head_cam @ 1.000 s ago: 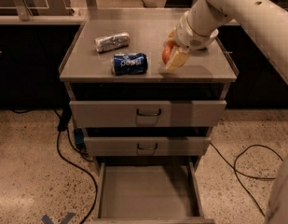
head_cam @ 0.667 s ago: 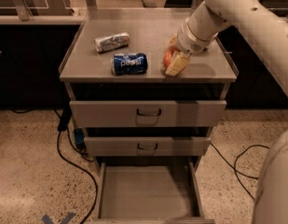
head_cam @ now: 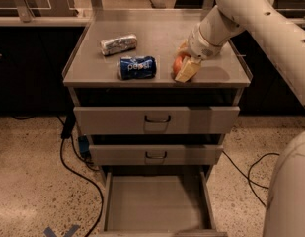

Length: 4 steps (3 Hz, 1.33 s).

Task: Pick apple from bottom drawer and place on counter

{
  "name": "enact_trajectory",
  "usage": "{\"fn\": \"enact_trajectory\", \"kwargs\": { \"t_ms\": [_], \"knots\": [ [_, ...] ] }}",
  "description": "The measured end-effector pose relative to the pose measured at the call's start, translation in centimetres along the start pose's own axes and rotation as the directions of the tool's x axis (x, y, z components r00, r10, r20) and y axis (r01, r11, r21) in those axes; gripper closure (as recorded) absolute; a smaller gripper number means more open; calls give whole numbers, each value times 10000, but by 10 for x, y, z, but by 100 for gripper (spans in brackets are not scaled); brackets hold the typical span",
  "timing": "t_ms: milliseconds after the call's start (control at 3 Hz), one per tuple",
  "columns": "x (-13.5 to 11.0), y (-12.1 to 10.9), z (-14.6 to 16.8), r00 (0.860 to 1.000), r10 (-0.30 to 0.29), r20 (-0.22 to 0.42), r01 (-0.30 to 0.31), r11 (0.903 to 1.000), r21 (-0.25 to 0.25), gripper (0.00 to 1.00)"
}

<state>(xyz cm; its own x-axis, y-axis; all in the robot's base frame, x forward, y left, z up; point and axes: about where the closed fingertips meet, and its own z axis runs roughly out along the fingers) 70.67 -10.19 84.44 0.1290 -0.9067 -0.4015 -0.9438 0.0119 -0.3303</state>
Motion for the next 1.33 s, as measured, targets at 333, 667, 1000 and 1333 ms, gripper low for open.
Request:
{"fn": "enact_trajectory", "kwargs": {
  "t_ms": [333,667,1000,1333],
  "knots": [
    [0,0,0,10000,0,0,0,10000,0,66],
    [0,0,0,10000,0,0,0,10000,-1,42],
    [0,0,0,10000,0,0,0,10000,-1,20],
    [0,0,0,10000,0,1,0,10000,-3,0]
  ]
}}
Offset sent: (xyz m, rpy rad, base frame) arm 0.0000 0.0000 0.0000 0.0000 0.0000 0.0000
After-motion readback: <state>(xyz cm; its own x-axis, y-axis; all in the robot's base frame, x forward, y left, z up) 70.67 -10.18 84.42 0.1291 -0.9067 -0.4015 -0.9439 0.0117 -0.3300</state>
